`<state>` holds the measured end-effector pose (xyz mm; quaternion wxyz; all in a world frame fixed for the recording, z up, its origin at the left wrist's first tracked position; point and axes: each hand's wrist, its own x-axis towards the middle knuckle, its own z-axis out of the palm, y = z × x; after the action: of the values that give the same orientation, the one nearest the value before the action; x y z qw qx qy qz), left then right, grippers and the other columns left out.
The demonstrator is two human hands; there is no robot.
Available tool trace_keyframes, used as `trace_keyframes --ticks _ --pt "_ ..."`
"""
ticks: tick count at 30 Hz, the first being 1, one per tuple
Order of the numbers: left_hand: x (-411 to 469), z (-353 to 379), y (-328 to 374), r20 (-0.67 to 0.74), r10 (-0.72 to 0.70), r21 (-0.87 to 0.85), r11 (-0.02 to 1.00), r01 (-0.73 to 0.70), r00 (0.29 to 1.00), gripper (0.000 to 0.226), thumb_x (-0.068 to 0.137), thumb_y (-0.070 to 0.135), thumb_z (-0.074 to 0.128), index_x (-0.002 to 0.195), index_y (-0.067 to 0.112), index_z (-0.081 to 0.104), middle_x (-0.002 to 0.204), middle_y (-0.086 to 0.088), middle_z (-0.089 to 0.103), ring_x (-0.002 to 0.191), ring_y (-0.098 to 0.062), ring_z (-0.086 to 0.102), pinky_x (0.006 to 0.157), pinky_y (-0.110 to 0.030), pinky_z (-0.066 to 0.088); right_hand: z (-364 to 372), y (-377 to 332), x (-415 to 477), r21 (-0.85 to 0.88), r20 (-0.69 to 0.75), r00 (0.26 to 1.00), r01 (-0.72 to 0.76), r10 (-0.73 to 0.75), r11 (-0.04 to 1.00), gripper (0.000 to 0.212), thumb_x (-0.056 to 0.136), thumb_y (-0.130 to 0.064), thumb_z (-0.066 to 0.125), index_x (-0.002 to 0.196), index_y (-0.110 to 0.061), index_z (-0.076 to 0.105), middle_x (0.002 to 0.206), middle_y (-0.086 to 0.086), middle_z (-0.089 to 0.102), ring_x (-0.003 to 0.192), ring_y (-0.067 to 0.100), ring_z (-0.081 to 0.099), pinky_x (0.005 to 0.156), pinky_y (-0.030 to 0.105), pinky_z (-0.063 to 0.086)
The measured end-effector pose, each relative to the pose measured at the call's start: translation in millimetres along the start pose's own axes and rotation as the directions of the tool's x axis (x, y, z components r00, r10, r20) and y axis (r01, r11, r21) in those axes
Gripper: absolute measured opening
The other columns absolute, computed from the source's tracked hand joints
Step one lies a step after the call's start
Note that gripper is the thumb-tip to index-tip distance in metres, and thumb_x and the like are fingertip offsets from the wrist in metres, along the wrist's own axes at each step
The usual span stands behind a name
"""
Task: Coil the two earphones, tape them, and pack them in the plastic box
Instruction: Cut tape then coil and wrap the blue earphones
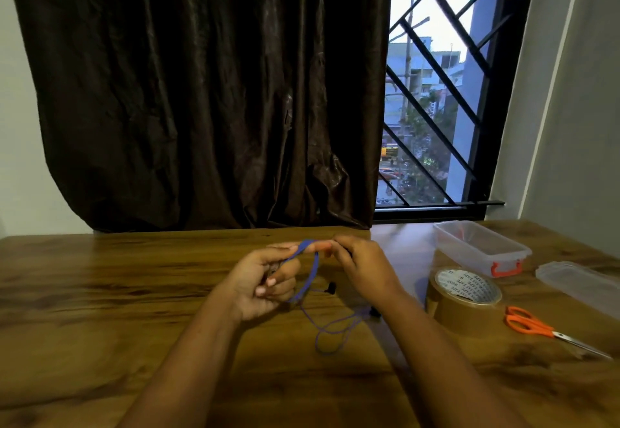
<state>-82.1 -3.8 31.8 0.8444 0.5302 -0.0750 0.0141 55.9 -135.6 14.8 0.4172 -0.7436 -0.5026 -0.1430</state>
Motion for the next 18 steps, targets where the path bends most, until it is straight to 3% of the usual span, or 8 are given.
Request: trace_keyframes --ticks 2,5,7,10,12,14,16,18 --pt "6 6 -4 -0.063 0.099 -0.059 0.993 -0.103 0.993 0.047 0.074 0.020 0.066 0.120 0.007 0.062 0.036 0.002 0.036 0.021 -0.002 0.027 0.032 -0.014 0.011 10 -6 -3 -0.016 0.022 1.000 -0.017 0.017 1.000 0.049 0.088 -0.055 0.027 0.099 -0.023 0.063 0.088 0.002 0.070 0.081 0.020 0.064 0.071 0.042 0.050" --pt "16 16 -10 -0.259 0.216 -0.034 0.972 -0.233 0.941 0.044 0.087 0.016 0.042 0.130 0.013 0.052 0.043 -0.001 0.045 0.025 -0.003 0.033 0.027 -0.012 0.020 27 -20 -8 -0.061 0.114 0.993 -0.025 0.031 0.998 0.037 0.091 -0.049 0.025 0.114 -0.032 0.049 0.093 0.010 0.069 0.082 0.032 0.064 0.067 0.043 0.052" --pt "17 15 -9 -0.374 0.274 -0.029 0.951 -0.306 0.886 0.039 0.094 0.017 0.038 0.130 0.020 0.052 0.050 0.000 0.053 0.033 -0.002 0.044 0.027 -0.012 0.029 34 -26 -9 -0.119 0.192 0.979 -0.048 0.070 0.992 0.035 0.098 -0.042 0.026 0.119 -0.026 0.048 0.094 0.014 0.068 0.081 0.035 0.064 0.066 0.041 0.051" --pt "16 4 -2 -0.497 0.379 0.023 0.905 -0.424 0.781 0.038 0.099 0.017 0.033 0.135 0.020 0.046 0.048 0.005 0.053 0.042 -0.004 0.054 0.037 -0.013 0.043 42 -32 -11 -0.157 0.372 0.925 -0.022 0.080 0.987 0.029 0.102 -0.027 0.033 0.110 -0.012 0.056 0.099 0.017 0.066 0.086 0.035 0.062 0.068 0.037 0.048" --pt "16 -4 0 -0.551 0.425 0.088 0.885 -0.457 0.718 0.040 0.101 0.017 0.030 0.140 0.018 0.038 0.044 0.006 0.051 0.049 -0.010 0.063 0.048 -0.017 0.052 44 -38 -15 -0.110 0.424 0.904 -0.003 0.050 0.994 0.026 0.100 -0.027 0.035 0.102 -0.014 0.058 0.096 0.012 0.067 0.084 0.030 0.062 0.075 0.044 0.051" --pt "18 -13 -1 -0.588 0.459 0.196 0.880 -0.433 0.666 0.043 0.102 0.017 0.028 0.145 0.018 0.031 0.043 0.005 0.051 0.063 -0.018 0.069 0.063 -0.023 0.055 46 -42 -15 -0.148 0.443 0.896 0.051 0.020 0.988 0.029 0.101 -0.030 0.033 0.099 -0.014 0.058 0.093 0.011 0.067 0.081 0.029 0.062 0.077 0.047 0.051" --pt "19 -21 -3 -0.586 0.542 0.436 0.838 -0.328 0.602 0.045 0.102 0.015 0.028 0.147 0.017 0.025 0.043 0.004 0.049 0.069 -0.020 0.063 0.079 -0.028 0.050 46 -47 -16 -0.198 0.471 0.882 0.106 0.000 0.974 0.033 0.101 -0.032 0.031 0.100 -0.014 0.058 0.093 0.012 0.067 0.081 0.028 0.062 0.077 0.045 0.051" --pt "18 -26 -4 -0.503 0.652 0.712 0.685 -0.156 0.568 0.044 0.102 0.014 0.029 0.146 0.016 0.027 0.050 -0.001 0.049 0.066 -0.014 0.055 0.087 -0.030 0.046 45 -51 -16 -0.202 0.478 0.878 0.142 -0.028 0.969 0.033 0.101 -0.034 0.031 0.098 -0.016 0.059 0.092 0.008 0.066 0.079 0.025 0.062 0.074 0.044 0.052"
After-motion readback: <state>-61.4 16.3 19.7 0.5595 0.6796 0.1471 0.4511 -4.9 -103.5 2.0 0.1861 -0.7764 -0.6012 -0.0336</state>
